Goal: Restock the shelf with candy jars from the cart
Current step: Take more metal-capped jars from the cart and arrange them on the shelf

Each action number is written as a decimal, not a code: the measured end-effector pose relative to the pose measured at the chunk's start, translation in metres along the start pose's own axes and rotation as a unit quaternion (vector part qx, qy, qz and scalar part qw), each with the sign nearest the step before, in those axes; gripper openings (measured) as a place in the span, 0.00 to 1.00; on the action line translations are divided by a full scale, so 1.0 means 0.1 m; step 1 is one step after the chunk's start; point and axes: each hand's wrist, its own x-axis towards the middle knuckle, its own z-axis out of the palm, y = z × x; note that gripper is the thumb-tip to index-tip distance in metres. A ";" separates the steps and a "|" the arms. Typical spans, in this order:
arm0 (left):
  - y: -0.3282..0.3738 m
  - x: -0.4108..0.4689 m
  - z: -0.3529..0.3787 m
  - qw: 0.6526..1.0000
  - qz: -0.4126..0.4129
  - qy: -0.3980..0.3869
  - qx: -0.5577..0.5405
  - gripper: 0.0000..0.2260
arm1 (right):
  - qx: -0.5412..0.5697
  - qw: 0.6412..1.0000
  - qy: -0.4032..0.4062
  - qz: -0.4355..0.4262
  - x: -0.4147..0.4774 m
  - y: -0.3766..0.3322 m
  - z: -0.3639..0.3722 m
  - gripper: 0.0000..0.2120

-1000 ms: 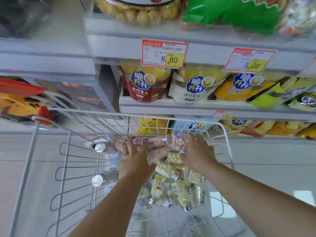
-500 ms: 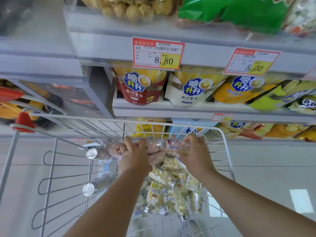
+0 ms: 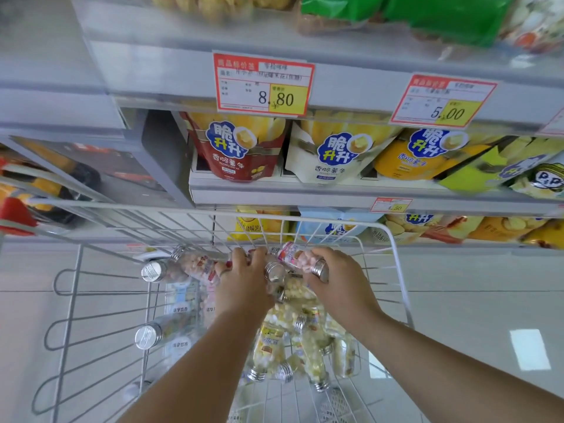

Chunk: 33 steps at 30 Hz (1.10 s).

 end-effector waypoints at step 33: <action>-0.03 -0.46 0.19 0.961 -0.017 -0.049 -0.273 0.35 | 0.530 0.787 -0.056 0.310 -0.58 -0.11 0.16 0.11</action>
